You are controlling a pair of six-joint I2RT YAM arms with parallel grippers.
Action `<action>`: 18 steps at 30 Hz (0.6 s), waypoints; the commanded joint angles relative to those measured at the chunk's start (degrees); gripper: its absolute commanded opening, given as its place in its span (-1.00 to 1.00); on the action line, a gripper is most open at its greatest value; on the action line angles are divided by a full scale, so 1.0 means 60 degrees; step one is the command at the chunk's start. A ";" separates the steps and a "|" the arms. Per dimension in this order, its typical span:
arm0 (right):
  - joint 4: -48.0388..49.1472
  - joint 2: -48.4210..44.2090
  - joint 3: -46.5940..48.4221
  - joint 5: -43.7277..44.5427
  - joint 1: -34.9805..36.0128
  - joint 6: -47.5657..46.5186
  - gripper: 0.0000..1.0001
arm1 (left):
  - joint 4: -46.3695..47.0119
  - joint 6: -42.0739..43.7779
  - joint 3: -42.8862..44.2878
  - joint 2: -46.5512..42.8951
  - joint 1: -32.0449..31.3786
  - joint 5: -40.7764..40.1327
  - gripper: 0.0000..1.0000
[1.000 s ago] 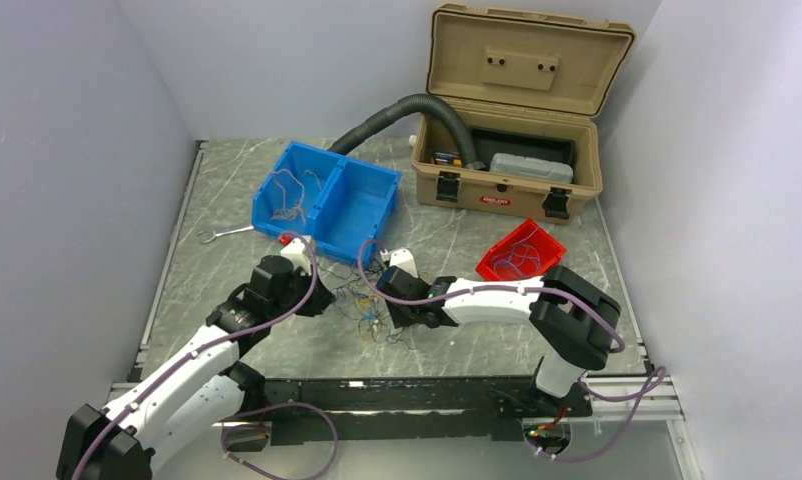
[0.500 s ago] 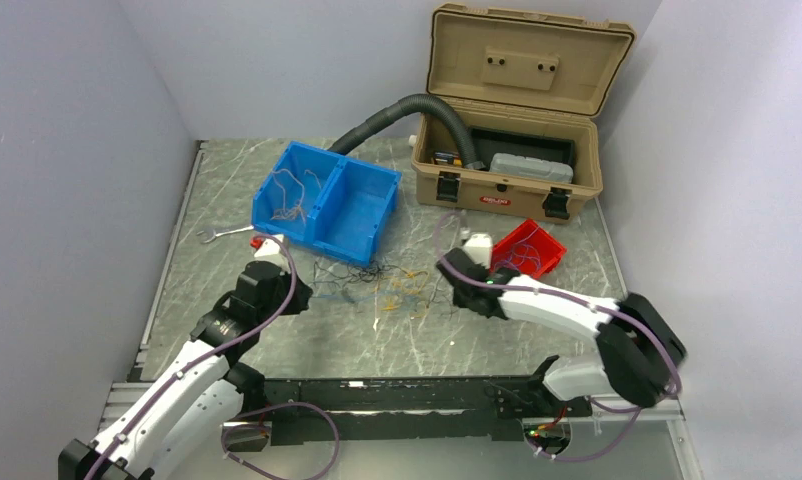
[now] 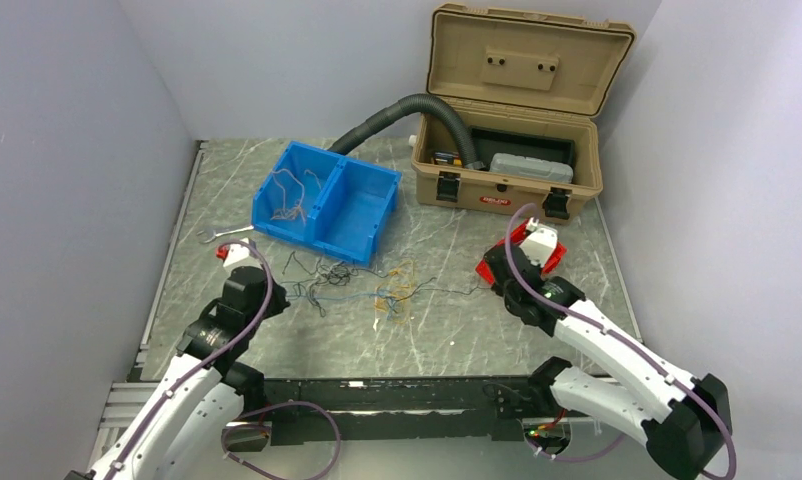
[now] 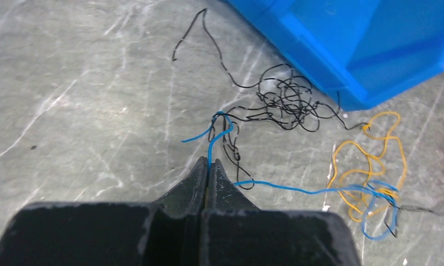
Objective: Untangle the cables
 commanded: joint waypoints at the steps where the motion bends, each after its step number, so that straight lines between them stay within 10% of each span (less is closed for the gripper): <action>1: -0.1979 -0.0709 0.1045 0.2012 -0.0439 0.1263 -1.00 | -0.1029 -0.0913 0.0603 -0.0150 0.0173 -0.1353 -1.00; 9: -0.2504 -0.2345 0.1489 0.2866 -0.1313 0.1466 -1.00 | -0.1488 -0.1609 0.0560 -0.0230 0.0425 -0.1586 -1.00; 18: 0.0147 -0.2671 0.1521 -0.0606 -0.1306 -0.1948 -1.00 | 0.1084 0.1354 0.0394 -0.0163 0.0418 0.2301 -0.76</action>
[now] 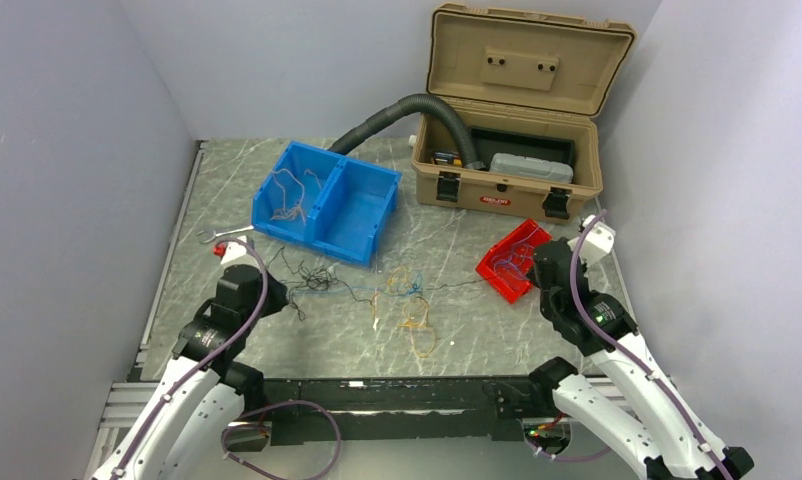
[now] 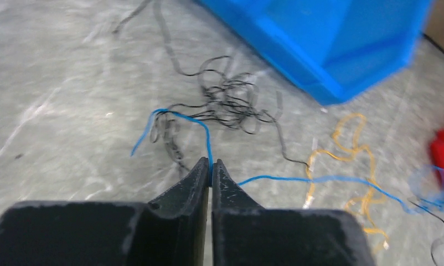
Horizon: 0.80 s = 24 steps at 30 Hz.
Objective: Untangle the cables
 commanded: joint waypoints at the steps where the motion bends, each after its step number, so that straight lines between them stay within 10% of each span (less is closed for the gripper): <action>1: 0.2131 -0.0143 0.0341 -0.2562 -0.0025 -0.2345 -1.00 | 0.1862 0.1820 0.0118 0.0026 0.0033 0.2662 -0.58; 5: 0.3126 0.0164 0.0686 -0.4409 -0.0023 -0.2924 -1.00 | 0.2620 0.2018 0.0169 0.0214 -0.0118 0.3585 0.35; 8: 0.3228 0.0760 0.1150 -0.5233 -0.0024 -0.3184 -1.00 | 0.3226 0.2208 0.0436 0.0749 -0.0500 0.4062 0.63; 24: 0.4095 0.2030 0.4020 -0.6453 -0.0023 -0.3459 -1.00 | 0.8990 0.4254 0.1041 0.4877 -0.3656 0.4785 0.70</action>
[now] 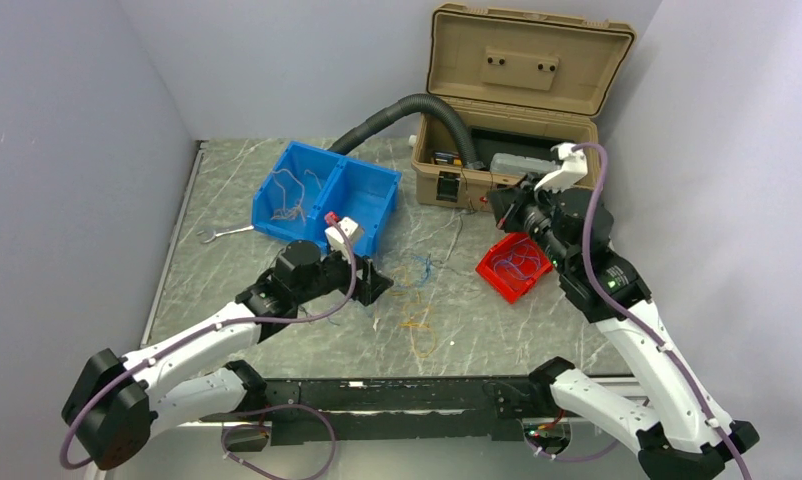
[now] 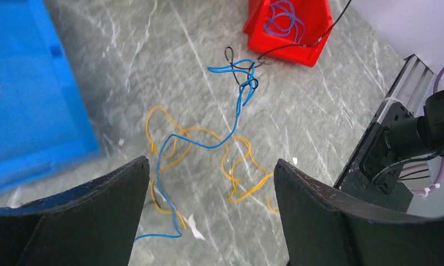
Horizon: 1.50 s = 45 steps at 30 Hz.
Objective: Untangle the cables
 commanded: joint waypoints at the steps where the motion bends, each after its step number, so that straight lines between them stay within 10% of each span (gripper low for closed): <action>1: 0.0912 0.0221 0.1124 -0.0610 -0.0020 -0.0129 -1.00 | 0.2451 0.0883 0.0363 0.0498 -0.0166 0.0361 0.70; 7: 0.1012 0.0697 0.1850 -0.0499 -0.0020 -0.0063 -1.00 | 0.2290 0.1018 0.0622 0.0936 -0.0526 0.0579 0.72; 24: 0.1582 0.0535 0.0399 0.1293 -0.0017 0.0516 -1.00 | -0.4871 -0.1034 0.3298 0.1826 -0.2983 -0.2403 0.88; 45: 0.1286 -0.0038 0.0046 0.1489 -0.0011 0.0610 -1.00 | -0.3948 -0.1076 0.4886 0.6842 -0.4079 -0.3692 0.99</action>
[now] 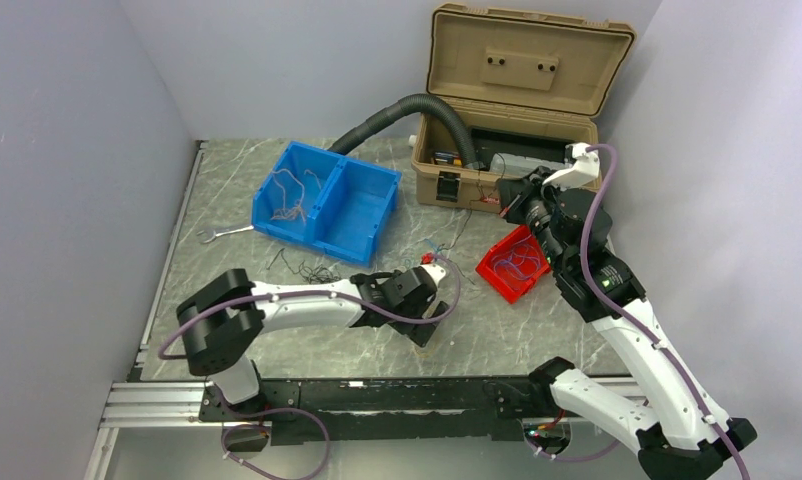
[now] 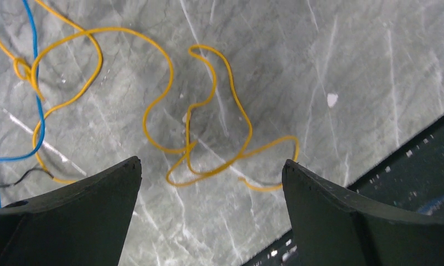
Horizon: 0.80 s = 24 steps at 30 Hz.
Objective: Untangle the cables
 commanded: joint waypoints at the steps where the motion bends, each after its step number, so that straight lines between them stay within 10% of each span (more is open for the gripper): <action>1: 0.0162 -0.0159 -0.0005 0.0148 -0.0020 0.0068 -1.00 | 0.0448 0.0034 0.0645 0.0874 0.0008 -0.0428 0.99; 4: 0.0154 -0.0190 -0.0054 0.0183 -0.0009 0.0105 -1.00 | 0.0551 -0.0111 0.0708 0.1335 0.0152 -0.0194 0.73; 10: 0.0017 -0.0327 -0.0312 0.0483 -0.0021 0.0072 -1.00 | -0.0016 0.0087 0.0503 0.0190 0.0228 -0.0098 -1.00; 24: 0.0223 -0.0086 -0.1832 0.0596 -0.0031 0.0340 -1.00 | -0.3474 0.2619 0.0652 -0.5479 0.3768 0.6670 -1.00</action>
